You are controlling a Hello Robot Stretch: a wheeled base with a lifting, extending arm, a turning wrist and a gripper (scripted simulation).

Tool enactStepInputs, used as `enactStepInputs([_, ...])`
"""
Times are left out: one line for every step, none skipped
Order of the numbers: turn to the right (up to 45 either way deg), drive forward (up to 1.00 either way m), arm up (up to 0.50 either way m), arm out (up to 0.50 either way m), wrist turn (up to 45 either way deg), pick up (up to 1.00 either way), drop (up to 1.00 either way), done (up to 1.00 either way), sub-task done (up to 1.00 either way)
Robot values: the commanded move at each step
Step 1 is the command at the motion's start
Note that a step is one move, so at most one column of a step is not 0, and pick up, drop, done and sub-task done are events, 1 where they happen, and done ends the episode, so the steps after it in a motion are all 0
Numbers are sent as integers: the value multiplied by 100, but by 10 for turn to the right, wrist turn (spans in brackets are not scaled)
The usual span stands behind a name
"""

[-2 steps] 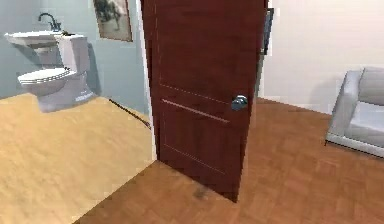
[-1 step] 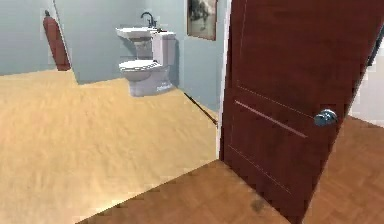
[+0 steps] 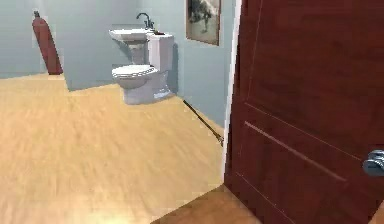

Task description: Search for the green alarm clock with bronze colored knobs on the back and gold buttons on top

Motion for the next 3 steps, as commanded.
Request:
enactStepInputs([-300, 0, 0, 0, 0, 0, 0, 0, 0])
enactStepInputs([0, 100, 0, 0, 0, 0, 0, 0, 0])
enactStepInputs([-120, 0, 0, 0, 0, 0, 0, 0, 0])
